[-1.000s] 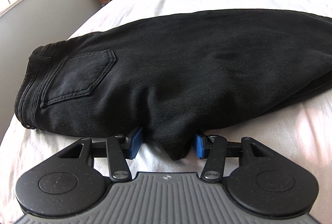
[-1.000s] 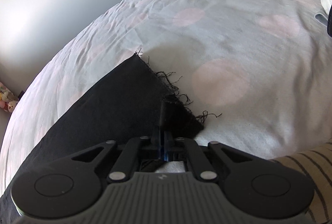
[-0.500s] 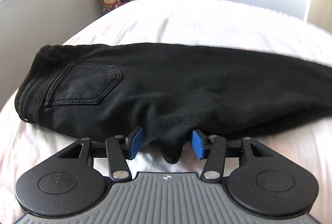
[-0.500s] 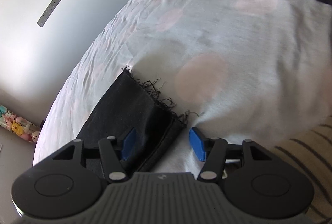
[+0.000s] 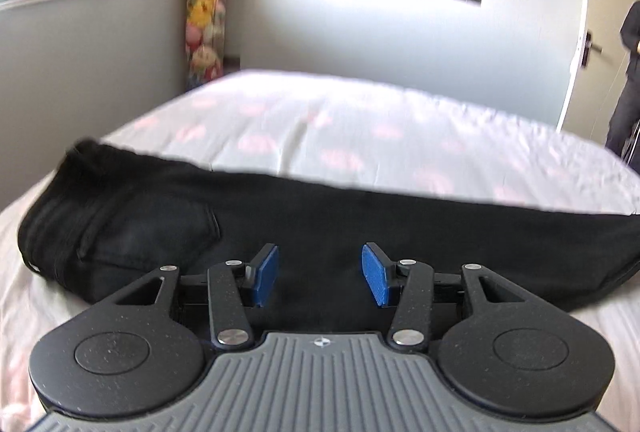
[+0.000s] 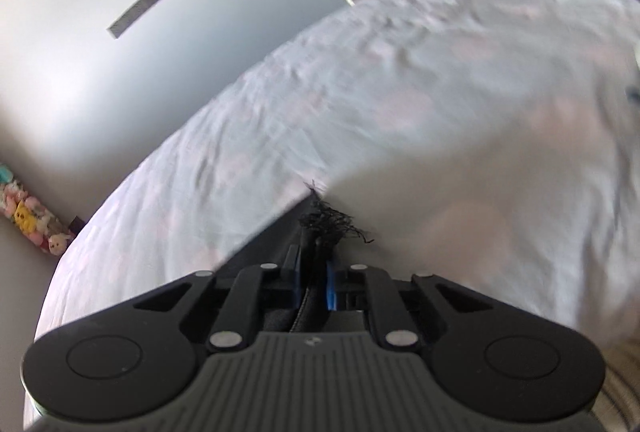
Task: Fold clothes
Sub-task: 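Lift the leg hem end with the right gripper and open the left gripper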
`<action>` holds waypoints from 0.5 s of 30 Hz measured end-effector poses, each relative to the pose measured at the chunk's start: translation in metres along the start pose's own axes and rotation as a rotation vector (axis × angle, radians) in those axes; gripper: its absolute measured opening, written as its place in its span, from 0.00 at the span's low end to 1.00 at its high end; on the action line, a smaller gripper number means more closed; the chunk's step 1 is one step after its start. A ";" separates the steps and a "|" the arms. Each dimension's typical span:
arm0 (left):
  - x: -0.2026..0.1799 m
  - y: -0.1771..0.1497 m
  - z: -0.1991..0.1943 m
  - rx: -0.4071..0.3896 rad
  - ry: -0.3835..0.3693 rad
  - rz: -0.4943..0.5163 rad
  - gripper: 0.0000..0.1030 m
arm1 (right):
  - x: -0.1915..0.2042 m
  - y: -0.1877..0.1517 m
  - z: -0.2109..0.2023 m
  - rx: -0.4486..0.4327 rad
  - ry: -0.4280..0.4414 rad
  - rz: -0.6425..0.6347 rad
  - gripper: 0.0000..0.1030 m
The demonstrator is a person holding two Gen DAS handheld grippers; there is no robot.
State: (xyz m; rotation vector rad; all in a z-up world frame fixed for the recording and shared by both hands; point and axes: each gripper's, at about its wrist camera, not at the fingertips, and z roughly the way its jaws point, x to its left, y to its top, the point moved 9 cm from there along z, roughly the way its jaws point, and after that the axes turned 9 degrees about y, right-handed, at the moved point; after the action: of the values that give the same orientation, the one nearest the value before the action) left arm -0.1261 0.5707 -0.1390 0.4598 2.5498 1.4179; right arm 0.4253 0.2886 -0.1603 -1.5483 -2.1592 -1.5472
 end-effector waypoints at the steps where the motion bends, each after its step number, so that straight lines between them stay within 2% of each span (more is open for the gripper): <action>1: 0.003 0.000 0.000 0.009 0.000 -0.013 0.54 | 0.015 0.008 -0.004 -0.006 0.003 -0.034 0.13; 5: 0.013 -0.012 0.014 0.088 0.005 -0.051 0.54 | 0.091 0.026 -0.023 -0.027 0.061 -0.146 0.12; 8: 0.020 -0.016 0.021 0.114 0.004 -0.070 0.54 | 0.155 0.026 -0.037 -0.031 0.126 -0.227 0.12; 12: 0.028 -0.013 0.021 0.106 -0.001 -0.097 0.54 | 0.240 0.004 -0.050 -0.002 0.216 -0.352 0.12; 15: 0.034 -0.012 0.021 0.109 -0.012 -0.123 0.54 | 0.295 -0.027 -0.051 0.033 0.252 -0.440 0.12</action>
State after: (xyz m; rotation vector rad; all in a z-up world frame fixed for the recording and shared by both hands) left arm -0.1538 0.5932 -0.1609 0.3197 2.6056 1.2363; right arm 0.2375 0.4496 0.0095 -0.8410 -2.4621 -1.6930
